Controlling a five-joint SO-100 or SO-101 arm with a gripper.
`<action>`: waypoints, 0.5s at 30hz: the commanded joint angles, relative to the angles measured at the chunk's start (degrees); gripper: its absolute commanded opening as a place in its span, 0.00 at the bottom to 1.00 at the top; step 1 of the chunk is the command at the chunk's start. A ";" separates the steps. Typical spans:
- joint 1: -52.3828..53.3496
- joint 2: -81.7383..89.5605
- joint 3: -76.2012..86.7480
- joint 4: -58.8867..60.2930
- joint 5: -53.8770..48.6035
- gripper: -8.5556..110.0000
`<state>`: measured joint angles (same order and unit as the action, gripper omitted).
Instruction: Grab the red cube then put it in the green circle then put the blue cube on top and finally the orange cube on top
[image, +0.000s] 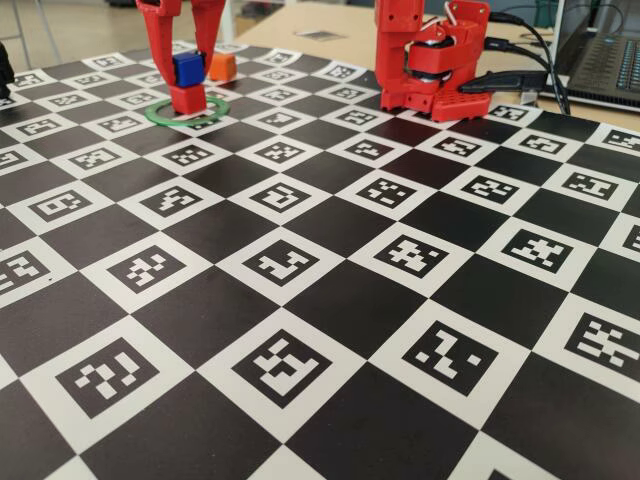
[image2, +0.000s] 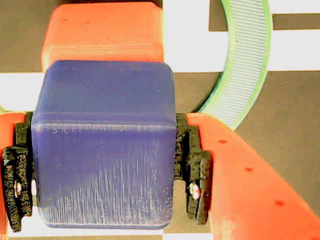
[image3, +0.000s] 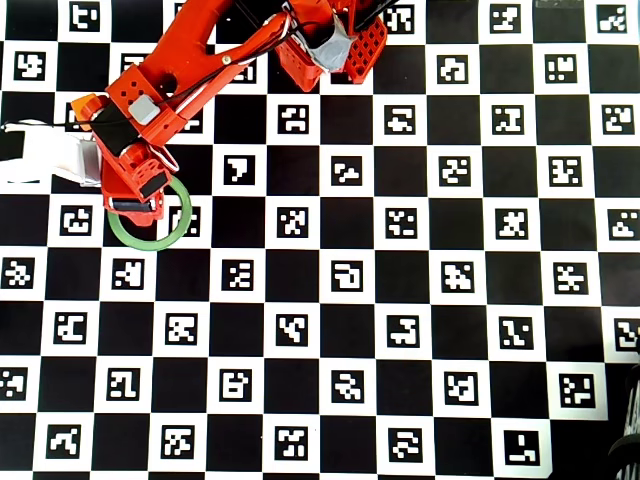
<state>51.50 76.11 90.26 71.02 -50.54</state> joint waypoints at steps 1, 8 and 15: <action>-0.70 5.01 -0.44 -1.05 0.53 0.10; -0.70 5.01 -0.18 -1.49 0.70 0.10; -0.79 5.01 0.53 -2.46 1.05 0.10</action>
<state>51.50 76.11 91.23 69.08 -49.75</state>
